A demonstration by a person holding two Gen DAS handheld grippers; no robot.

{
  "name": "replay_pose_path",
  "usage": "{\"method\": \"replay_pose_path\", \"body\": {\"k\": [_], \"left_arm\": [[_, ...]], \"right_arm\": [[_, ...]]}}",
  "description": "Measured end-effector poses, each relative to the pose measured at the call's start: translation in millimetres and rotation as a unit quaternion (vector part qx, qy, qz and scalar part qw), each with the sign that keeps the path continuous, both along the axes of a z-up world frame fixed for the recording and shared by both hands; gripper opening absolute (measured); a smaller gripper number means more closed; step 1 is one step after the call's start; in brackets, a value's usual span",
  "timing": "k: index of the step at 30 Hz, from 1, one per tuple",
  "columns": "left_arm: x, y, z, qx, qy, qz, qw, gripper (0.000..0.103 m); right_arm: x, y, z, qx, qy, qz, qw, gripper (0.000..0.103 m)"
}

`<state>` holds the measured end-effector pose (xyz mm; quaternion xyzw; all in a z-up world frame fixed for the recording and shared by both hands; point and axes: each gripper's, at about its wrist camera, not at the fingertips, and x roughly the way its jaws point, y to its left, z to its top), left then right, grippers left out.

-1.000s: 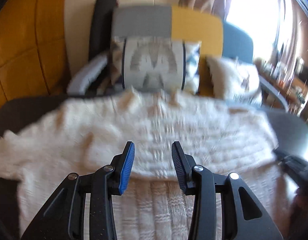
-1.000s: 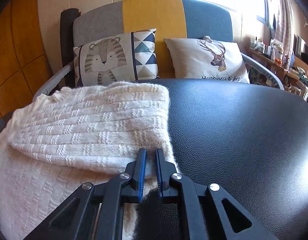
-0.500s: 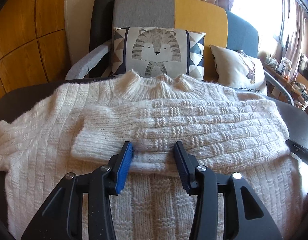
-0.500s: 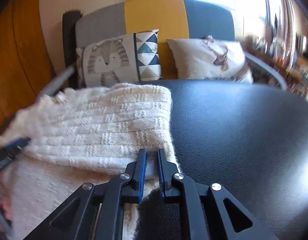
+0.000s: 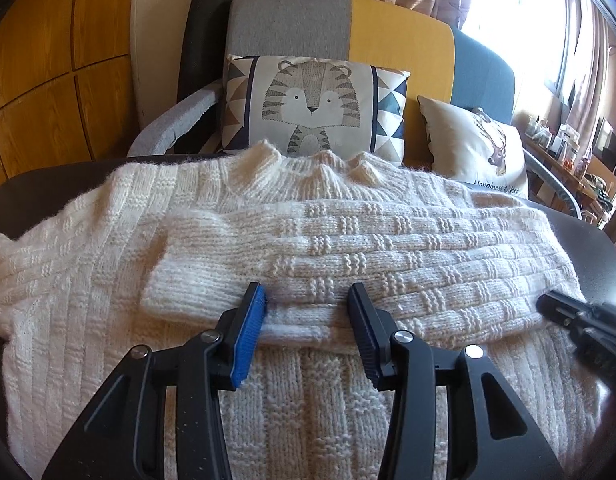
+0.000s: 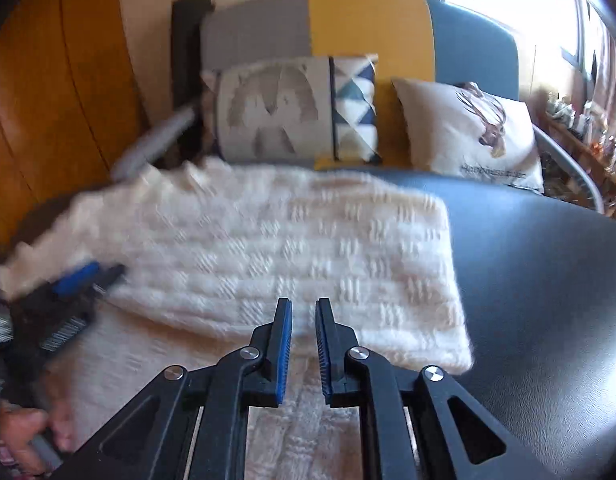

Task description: Fold clothes

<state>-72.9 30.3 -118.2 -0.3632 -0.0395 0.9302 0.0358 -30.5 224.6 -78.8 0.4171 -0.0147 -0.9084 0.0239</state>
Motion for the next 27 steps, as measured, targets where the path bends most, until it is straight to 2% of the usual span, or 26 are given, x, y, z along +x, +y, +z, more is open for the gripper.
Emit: {"method": "replay_pose_path", "body": {"k": [6, 11, 13, 15, 18, 21, 27], "left_arm": [[-0.5, -0.8, 0.8, 0.002, 0.0, 0.0, 1.0, 0.047], [-1.4, -0.5, 0.7, 0.002, 0.0, 0.0, 1.0, 0.047], [-1.4, -0.3, 0.6, 0.002, 0.0, 0.0, 1.0, 0.047], [-1.7, 0.1, 0.7, 0.002, 0.0, 0.0, 1.0, 0.047], [-0.7, -1.3, 0.4, 0.007, 0.0, 0.0, 1.0, 0.047], [-1.1, -1.0, 0.3, 0.005, 0.0, -0.001, 1.0, 0.047], [-1.5, -3.3, -0.6, 0.011, 0.001, -0.002, 0.9999, 0.047]], "right_arm": [[1.2, 6.3, -8.3, 0.012, 0.01, -0.025, 1.0, 0.008], [-1.4, 25.4, -6.1, -0.047, -0.003, -0.023, 0.999, 0.01], [12.7, 32.5, 3.1, -0.069, 0.018, -0.048, 0.996, 0.011], [24.1, 36.6, 7.0, -0.063, 0.035, -0.062, 0.995, 0.011], [24.0, 39.3, -3.4, -0.04, 0.031, -0.077, 0.996, 0.011], [18.0, 53.5, -21.2, -0.064, 0.009, -0.104, 0.992, 0.011], [18.0, 68.0, -27.7, -0.098, 0.019, -0.117, 0.988, 0.011]]}}
